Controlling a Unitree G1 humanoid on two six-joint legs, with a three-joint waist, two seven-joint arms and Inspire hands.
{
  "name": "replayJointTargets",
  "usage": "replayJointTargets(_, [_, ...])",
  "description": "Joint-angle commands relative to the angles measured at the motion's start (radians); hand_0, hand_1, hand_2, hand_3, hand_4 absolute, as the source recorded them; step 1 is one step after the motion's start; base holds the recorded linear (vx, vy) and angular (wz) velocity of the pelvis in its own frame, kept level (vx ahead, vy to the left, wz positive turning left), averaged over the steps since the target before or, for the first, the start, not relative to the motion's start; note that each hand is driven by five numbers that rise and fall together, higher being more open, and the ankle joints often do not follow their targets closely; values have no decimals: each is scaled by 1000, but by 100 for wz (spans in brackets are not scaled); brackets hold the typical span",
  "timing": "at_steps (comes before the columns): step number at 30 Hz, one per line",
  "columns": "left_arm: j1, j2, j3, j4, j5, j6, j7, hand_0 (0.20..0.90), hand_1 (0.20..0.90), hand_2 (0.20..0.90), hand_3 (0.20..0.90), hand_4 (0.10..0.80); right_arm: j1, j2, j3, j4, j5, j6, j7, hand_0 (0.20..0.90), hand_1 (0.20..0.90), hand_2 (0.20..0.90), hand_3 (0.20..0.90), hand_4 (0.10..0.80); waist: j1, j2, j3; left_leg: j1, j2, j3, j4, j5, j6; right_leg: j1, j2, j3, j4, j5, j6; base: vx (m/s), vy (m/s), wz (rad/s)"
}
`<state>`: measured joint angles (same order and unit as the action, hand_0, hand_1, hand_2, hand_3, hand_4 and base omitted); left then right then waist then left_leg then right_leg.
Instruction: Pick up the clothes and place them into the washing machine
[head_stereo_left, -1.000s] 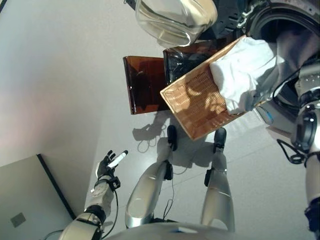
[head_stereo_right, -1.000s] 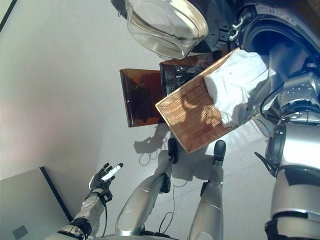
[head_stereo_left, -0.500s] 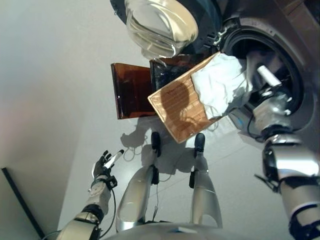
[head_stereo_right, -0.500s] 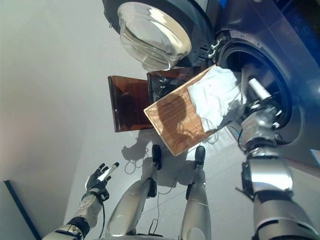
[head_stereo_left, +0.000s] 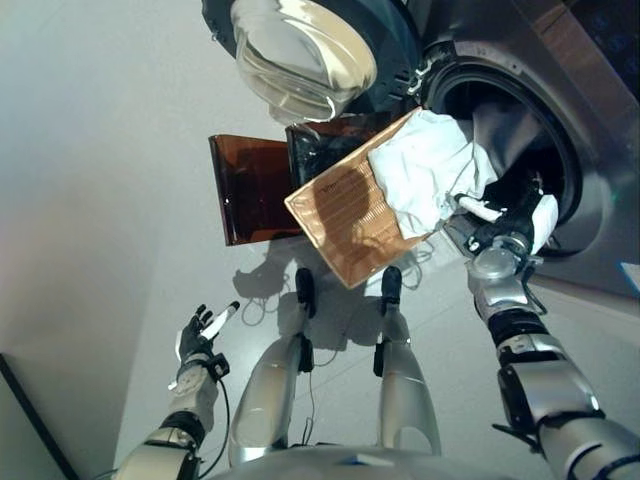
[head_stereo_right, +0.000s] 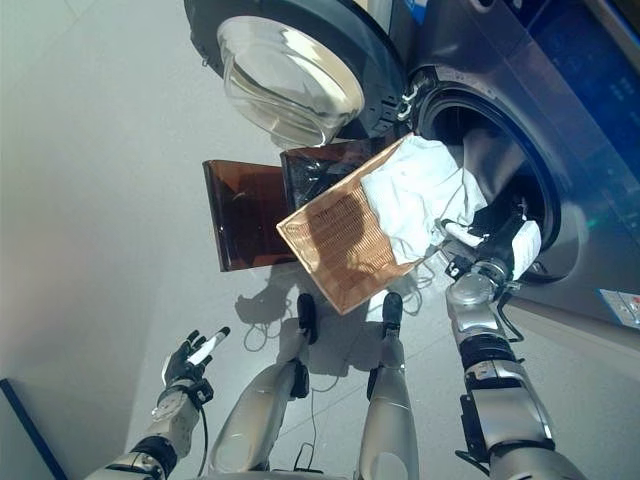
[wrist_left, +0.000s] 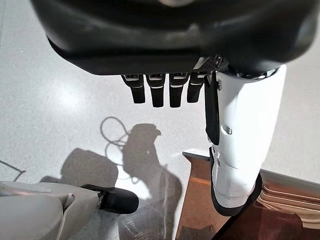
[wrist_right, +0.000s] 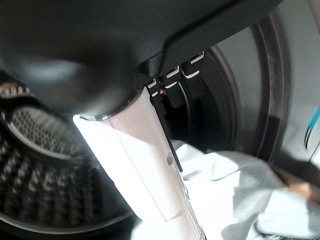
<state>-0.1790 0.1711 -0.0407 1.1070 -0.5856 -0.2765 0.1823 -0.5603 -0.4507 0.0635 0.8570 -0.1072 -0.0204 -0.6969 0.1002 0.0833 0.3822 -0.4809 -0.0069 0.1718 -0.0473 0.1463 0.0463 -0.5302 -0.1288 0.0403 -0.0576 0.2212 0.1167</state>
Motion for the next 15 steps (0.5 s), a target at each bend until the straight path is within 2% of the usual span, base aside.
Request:
replayJointTargets(1, [14, 12, 20, 48, 46, -63, 52, 900, 900, 900, 900, 800, 4, -147, 65, -116, -264, 2, -71, 900, 900, 900, 900, 800, 42, 65, -32, 57, 32, -54, -40, -42, -96, 51, 56, -65, 69, -75, -3, 0, 0, 0])
replayJointTargets(8, [4, 11, 22, 49, 70, -80, 48, 900, 900, 900, 900, 800, -62, -242, 256, -115, -634, 126, -33, 900, 900, 900, 900, 800, 52, 57, -19, 50, 32, -57, -40, -43, -100, 43, 54, -67, 71, -76, -3, 0, 0, 0])
replayJointTargets(15, [0, 14, 27, 48, 61, -84, 39, 900, 900, 900, 900, 800, -169, -292, 402, -66, -814, 192, 42, 900, 900, 900, 900, 800, 62, 49, -10, 37, 33, -63, -40, -33, -103, 27, 51, -69, 72, -67, -3, -5, -2, 1])
